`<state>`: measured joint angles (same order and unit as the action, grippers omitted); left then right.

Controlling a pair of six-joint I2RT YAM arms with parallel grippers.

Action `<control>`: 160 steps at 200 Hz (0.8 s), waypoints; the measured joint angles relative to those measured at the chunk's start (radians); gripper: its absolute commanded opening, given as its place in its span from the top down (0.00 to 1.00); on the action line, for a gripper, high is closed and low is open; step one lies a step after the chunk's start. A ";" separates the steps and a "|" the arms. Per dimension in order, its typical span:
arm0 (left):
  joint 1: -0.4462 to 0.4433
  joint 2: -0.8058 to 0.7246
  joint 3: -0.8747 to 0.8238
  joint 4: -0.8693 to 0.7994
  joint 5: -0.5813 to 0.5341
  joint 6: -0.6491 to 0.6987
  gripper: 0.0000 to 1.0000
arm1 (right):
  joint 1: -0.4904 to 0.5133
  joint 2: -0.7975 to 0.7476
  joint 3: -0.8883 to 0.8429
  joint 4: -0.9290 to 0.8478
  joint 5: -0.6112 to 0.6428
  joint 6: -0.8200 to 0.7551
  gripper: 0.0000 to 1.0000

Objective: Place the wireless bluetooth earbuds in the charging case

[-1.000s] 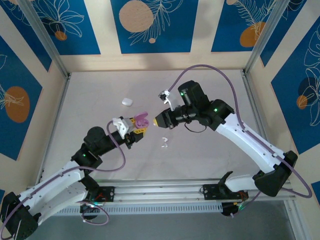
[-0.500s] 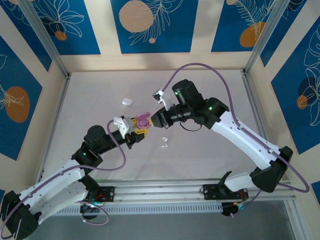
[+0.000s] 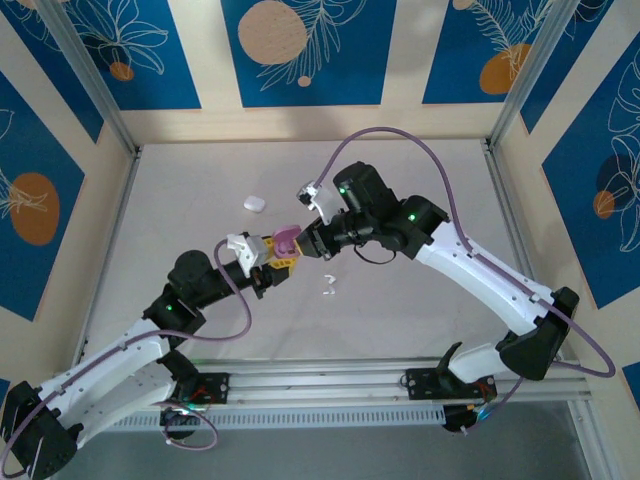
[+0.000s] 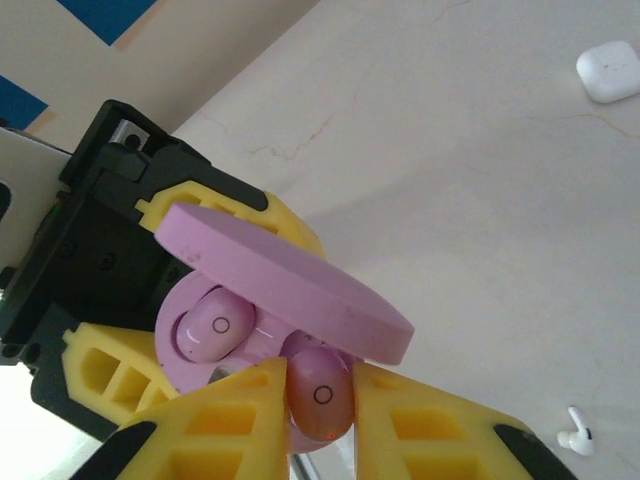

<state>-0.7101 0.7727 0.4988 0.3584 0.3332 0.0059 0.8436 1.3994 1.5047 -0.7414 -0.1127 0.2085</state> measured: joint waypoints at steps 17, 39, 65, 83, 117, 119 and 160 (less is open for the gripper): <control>0.000 0.001 0.000 -0.001 0.000 0.000 0.70 | 0.004 0.000 0.001 -0.005 0.010 -0.012 0.79; 0.000 0.001 0.000 0.000 0.003 -0.001 0.70 | 0.008 0.000 0.006 -0.013 0.007 -0.031 0.77; 0.000 0.001 0.000 0.001 0.008 -0.007 0.70 | 0.015 0.010 0.021 -0.031 -0.003 -0.047 0.76; 0.000 0.001 0.000 0.000 0.008 -0.008 0.70 | 0.018 0.014 0.021 -0.037 -0.007 -0.053 0.75; 0.000 0.001 0.000 0.004 0.008 -0.008 0.70 | 0.018 0.014 0.030 -0.050 -0.021 -0.060 0.68; 0.000 0.001 0.000 0.004 0.008 -0.008 0.70 | 0.018 0.014 0.031 -0.051 -0.022 -0.059 0.68; 0.000 0.001 0.000 0.008 0.008 -0.008 0.70 | 0.018 0.011 0.031 -0.055 -0.026 -0.058 0.62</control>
<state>-0.7105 0.7734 0.4988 0.3660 0.3412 -0.0017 0.8616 1.4101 1.5360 -0.7963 -0.1383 0.1505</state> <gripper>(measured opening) 0.351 0.375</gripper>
